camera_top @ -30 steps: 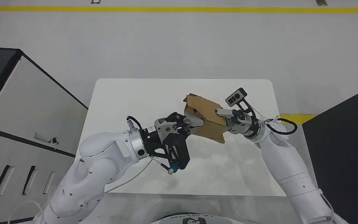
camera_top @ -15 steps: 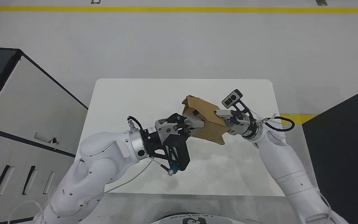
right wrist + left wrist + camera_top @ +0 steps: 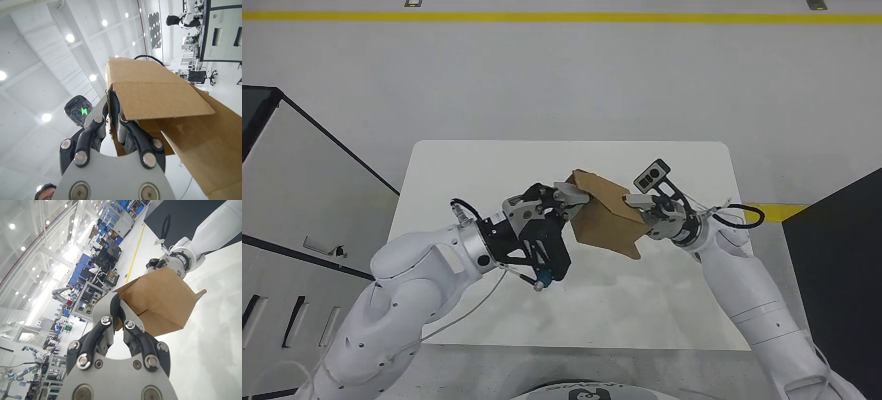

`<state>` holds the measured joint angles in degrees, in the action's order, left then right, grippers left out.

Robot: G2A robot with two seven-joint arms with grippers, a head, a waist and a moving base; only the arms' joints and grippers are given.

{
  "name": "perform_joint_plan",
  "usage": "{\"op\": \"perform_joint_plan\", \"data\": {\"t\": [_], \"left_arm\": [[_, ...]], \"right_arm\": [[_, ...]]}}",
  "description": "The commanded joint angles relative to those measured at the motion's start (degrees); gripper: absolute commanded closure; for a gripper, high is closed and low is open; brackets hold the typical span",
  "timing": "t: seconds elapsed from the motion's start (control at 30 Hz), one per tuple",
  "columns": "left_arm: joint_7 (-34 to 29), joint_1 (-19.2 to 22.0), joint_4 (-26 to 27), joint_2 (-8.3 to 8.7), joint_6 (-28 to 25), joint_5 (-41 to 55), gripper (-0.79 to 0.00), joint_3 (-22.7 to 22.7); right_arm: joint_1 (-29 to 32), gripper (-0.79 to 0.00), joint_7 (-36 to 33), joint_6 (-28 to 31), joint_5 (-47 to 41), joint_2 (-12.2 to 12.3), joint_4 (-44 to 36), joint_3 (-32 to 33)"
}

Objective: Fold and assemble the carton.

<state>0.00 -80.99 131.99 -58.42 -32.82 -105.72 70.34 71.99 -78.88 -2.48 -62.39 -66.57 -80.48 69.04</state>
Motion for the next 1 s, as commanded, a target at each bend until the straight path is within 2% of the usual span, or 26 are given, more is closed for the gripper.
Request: {"op": "perform_joint_plan", "data": {"t": [0.0,0.37,0.67,0.97], "left_arm": [[0.2,-0.3,-0.1,0.05,0.3,0.0,0.0,0.8],[-2.2,-0.2,-1.5,-0.24,3.7,0.8,0.0,1.8],[-2.6,1.6,-2.9,-0.66,3.2,1.7,0.0,-0.3],[-0.7,1.2,-1.7,-0.56,0.6,2.6,0.0,0.0]], "right_arm": [[0.0,0.0,0.1,0.2,-0.1,0.0,0.2,0.1],[-0.5,0.0,-1.2,-1.0,-0.9,-0.2,1.0,-0.1],[-1.3,0.0,-2.0,-0.8,-0.5,-0.4,0.9,-0.6],[-1.4,0.0,-1.9,-0.1,-0.7,-0.6,1.1,-0.5]]}}
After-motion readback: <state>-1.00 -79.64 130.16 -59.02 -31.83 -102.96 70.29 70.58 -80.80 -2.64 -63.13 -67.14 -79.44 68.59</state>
